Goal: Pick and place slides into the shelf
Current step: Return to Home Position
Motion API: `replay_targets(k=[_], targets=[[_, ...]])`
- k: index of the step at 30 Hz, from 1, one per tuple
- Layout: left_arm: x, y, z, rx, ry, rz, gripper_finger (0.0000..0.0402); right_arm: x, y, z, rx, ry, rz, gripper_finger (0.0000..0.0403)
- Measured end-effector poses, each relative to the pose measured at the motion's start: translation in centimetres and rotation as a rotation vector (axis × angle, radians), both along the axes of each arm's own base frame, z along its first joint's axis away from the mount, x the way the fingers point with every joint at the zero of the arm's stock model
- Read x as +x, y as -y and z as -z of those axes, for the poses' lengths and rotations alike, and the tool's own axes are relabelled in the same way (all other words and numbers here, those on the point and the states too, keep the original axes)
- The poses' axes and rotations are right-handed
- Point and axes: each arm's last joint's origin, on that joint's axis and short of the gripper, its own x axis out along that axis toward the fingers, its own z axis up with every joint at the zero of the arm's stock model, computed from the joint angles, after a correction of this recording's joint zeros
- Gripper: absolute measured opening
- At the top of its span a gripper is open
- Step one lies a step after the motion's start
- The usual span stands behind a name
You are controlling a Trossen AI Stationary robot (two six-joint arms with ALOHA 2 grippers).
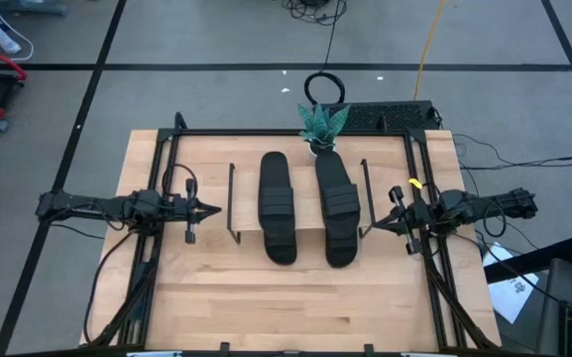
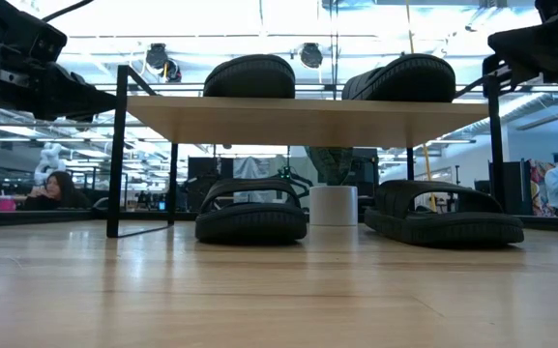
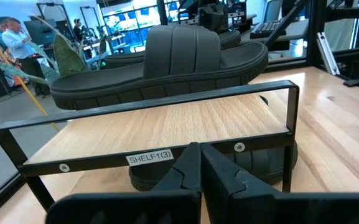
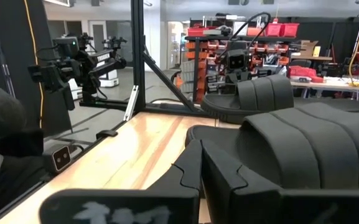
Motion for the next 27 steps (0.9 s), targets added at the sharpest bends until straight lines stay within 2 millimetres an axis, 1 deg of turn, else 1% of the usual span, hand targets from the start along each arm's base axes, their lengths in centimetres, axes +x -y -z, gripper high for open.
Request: replay_targets(k=[9, 12, 21, 27], targets=[[0.00, 0.00, 0.00, 0.000, 0.000, 0.000, 0.0023, 0.00, 0.00, 0.06, 0.002, -0.006, 0.000, 0.0000], [0.00, 0.00, -0.01, 0.000, 0.000, 0.000, 0.0022, 0.00, 0.00, 0.06, 0.002, -0.006, 0.000, 0.0000], [0.00, 0.00, -0.01, 0.000, 0.000, 0.000, 0.0001, 0.01, 0.00, 0.07, 0.024, -0.012, -0.001, 0.0000], [0.00, 0.00, -0.03, 0.000, 0.001, 0.000, 0.0017, 0.01, 0.00, 0.07, 0.024, -0.011, -0.001, 0.0000]])
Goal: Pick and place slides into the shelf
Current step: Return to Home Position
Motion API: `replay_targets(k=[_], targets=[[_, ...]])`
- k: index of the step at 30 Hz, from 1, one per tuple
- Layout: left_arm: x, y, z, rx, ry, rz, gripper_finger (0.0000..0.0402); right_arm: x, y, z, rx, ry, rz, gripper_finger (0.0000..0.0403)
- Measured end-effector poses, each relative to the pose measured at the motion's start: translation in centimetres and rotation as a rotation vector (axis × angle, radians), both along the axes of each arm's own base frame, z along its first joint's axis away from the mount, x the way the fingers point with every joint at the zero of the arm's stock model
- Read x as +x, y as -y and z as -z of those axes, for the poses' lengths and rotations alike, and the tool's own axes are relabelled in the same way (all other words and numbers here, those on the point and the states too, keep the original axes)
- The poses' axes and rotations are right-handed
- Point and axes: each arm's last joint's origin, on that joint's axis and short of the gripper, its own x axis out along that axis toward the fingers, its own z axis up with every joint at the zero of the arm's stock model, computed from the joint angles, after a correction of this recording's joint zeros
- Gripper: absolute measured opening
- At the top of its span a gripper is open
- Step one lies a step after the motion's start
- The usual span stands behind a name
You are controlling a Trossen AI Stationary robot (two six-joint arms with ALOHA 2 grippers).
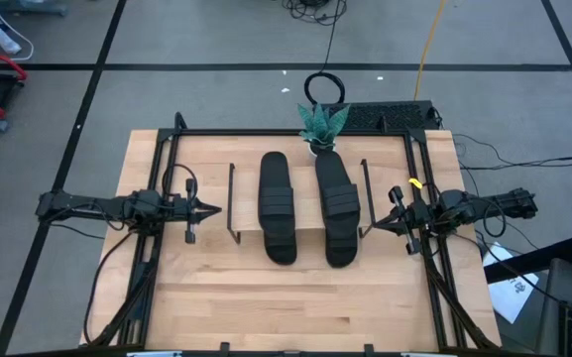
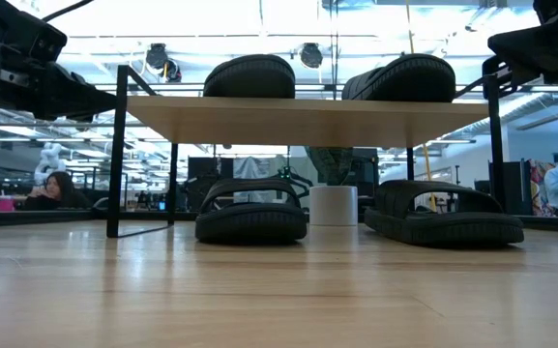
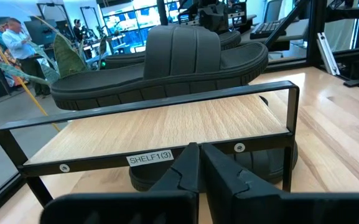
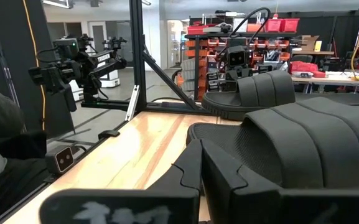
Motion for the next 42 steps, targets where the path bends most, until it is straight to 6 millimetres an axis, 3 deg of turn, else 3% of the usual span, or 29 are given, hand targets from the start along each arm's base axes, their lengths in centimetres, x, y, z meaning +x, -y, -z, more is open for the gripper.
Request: replay_targets(k=[27, 42], targets=[[0.00, 0.00, -0.02, -0.003, 0.002, 0.000, 0.0026, 0.00, 0.00, -0.27, -0.025, 0.035, 0.002, 0.0000], [0.02, 0.00, -0.41, -0.164, 0.052, -0.010, 0.0026, 0.00, 0.00, -0.24, -0.041, 0.035, 0.003, 0.0000]])
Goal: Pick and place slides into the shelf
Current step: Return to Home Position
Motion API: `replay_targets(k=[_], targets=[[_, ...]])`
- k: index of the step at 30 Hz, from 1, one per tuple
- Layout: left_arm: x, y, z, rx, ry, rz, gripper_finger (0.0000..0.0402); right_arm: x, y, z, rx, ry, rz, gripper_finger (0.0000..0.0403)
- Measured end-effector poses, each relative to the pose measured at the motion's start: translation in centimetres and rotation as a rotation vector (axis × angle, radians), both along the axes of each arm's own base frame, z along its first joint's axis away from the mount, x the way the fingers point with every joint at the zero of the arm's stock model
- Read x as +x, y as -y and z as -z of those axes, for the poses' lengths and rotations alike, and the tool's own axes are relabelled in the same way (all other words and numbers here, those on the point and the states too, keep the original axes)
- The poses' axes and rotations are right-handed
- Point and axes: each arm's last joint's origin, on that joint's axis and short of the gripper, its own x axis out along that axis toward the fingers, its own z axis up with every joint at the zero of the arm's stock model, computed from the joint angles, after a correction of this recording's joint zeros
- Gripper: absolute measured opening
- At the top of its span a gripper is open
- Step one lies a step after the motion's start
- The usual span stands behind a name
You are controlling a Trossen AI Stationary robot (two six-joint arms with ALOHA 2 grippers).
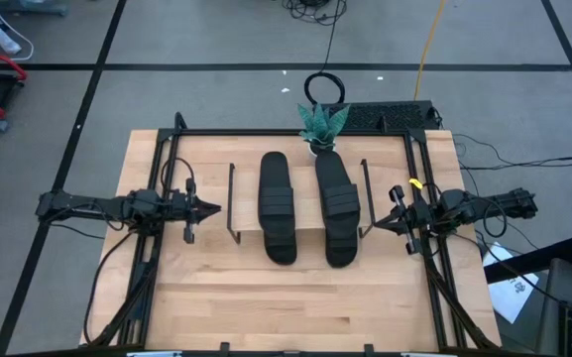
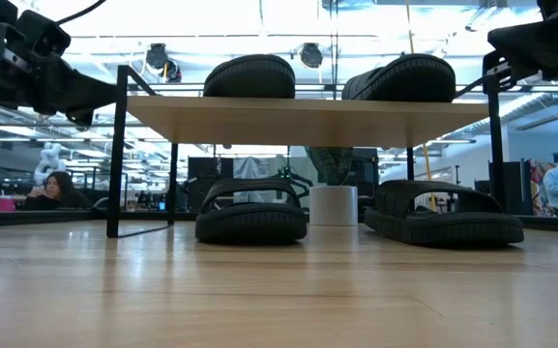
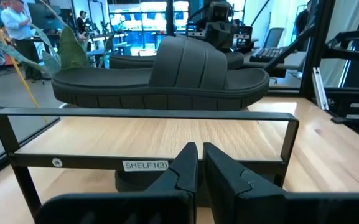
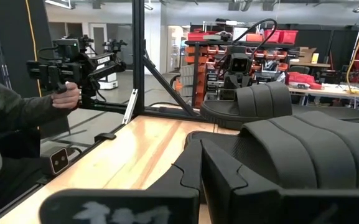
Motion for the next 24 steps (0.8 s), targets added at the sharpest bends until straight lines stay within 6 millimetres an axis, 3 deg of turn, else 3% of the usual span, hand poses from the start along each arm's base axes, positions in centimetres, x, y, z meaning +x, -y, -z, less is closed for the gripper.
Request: replay_targets(k=[24], targets=[[-0.03, 0.40, 0.25, 0.042, -0.028, 0.059, 0.0026, 0.00, 0.00, -0.10, 0.018, 0.007, -0.002, 0.0000]])
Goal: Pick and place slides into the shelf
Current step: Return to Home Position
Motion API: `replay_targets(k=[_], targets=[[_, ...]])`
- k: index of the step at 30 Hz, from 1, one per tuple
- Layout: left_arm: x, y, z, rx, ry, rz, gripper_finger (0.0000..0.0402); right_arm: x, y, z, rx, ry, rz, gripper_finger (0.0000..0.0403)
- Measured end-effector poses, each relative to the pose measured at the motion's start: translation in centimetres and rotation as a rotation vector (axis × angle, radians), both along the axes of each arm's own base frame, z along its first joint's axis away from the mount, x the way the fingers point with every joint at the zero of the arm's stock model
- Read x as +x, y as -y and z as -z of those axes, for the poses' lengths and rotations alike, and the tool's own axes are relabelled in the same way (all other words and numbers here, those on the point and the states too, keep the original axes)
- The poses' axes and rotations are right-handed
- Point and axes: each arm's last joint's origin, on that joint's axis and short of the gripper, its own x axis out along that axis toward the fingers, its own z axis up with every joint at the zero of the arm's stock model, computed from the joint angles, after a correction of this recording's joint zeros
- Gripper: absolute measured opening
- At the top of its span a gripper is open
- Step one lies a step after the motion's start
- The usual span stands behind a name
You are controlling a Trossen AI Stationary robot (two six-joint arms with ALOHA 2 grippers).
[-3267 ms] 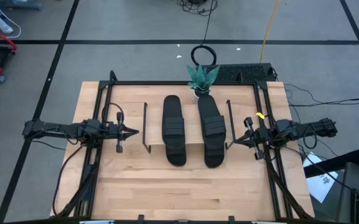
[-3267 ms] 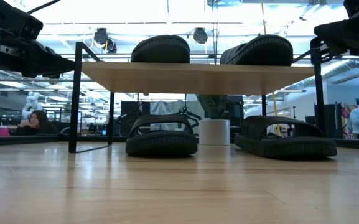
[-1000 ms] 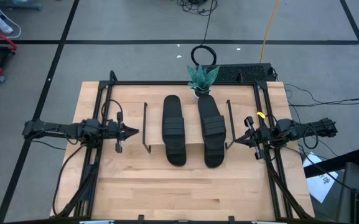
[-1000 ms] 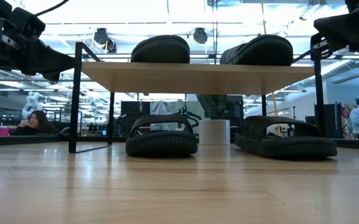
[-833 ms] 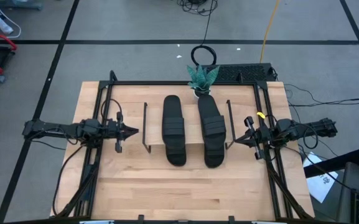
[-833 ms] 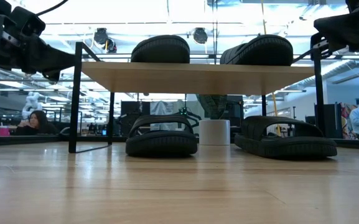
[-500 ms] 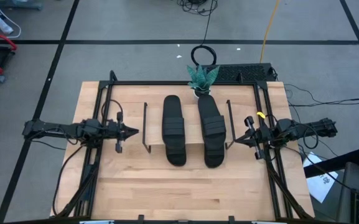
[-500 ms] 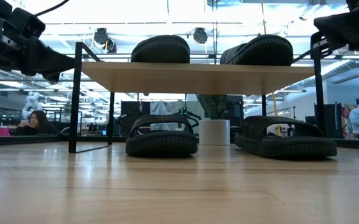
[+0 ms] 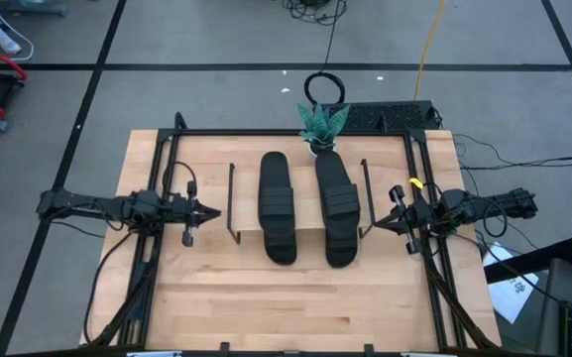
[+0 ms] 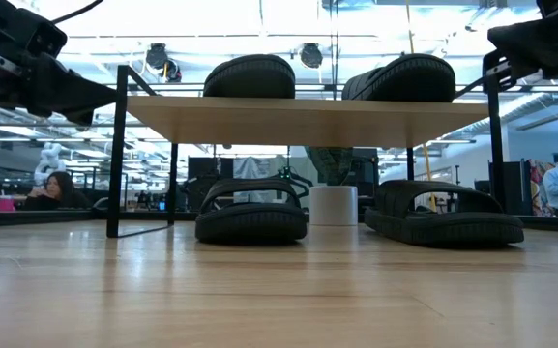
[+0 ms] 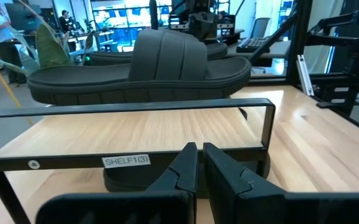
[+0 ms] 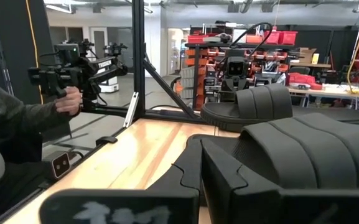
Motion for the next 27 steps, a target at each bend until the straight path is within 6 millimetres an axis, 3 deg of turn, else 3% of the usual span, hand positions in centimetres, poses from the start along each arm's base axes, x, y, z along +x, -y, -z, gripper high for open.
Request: replay_targets(k=[27], targets=[[0.00, 0.02, 0.01, -0.010, -0.001, -0.005, 0.0026, -0.01, 0.00, -0.15, 0.035, 0.008, -0.002, 0.0000]])
